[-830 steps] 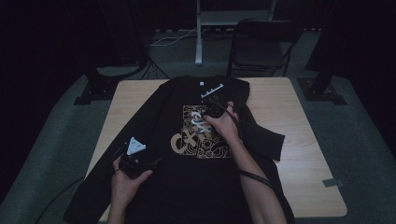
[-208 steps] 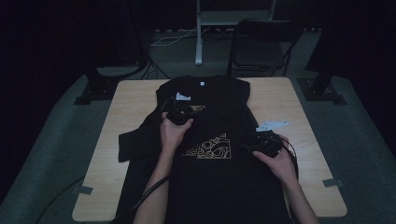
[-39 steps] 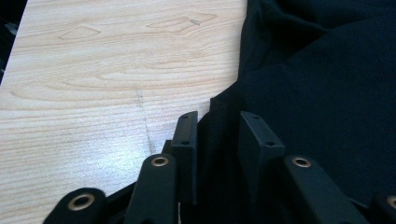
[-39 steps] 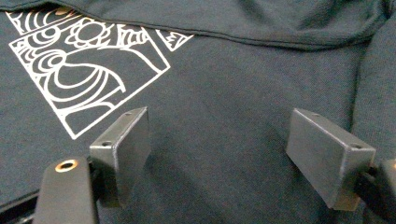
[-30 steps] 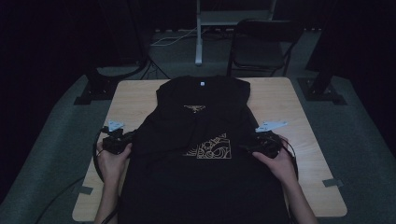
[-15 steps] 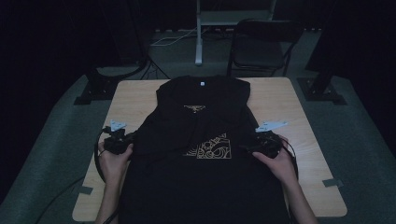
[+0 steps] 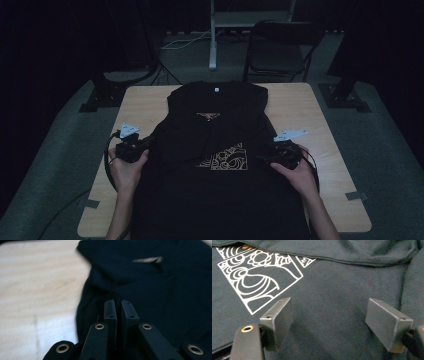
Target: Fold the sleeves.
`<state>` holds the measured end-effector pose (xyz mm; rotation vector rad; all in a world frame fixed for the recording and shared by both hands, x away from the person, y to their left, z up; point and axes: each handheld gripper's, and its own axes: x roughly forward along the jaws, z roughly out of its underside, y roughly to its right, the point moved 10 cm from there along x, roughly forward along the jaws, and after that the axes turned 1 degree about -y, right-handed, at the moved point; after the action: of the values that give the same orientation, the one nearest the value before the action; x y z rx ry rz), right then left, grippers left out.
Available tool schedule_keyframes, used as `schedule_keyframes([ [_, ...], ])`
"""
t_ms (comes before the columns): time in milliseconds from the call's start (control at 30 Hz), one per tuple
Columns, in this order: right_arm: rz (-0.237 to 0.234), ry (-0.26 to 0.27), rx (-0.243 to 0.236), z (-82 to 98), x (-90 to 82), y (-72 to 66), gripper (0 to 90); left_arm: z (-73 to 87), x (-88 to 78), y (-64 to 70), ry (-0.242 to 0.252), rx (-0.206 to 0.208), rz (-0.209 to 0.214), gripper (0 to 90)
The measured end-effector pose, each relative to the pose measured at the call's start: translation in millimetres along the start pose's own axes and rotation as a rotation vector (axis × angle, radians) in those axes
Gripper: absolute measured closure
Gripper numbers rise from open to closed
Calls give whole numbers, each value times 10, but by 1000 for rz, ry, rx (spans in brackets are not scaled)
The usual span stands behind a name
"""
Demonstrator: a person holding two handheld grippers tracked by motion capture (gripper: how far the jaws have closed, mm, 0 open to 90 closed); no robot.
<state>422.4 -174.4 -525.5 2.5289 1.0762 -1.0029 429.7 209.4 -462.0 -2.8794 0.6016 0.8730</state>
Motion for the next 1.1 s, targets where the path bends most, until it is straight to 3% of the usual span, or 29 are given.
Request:
schedule_keyframes([
  [100,-1,0,2,1,-1,1,210,-101,-35,127,17,35,13,853],
  [533,-9,5,10,-2,-4,6,210,-266,14,514,44,57,92,853],
  [667,-18,15,34,-1,-22,19,211,-276,40,607,39,61,112,852],
  [833,13,46,49,-2,-68,60,227,-279,75,798,29,95,139,852],
  [1100,30,58,78,-1,-91,116,227,-285,138,1143,19,143,217,848],
])
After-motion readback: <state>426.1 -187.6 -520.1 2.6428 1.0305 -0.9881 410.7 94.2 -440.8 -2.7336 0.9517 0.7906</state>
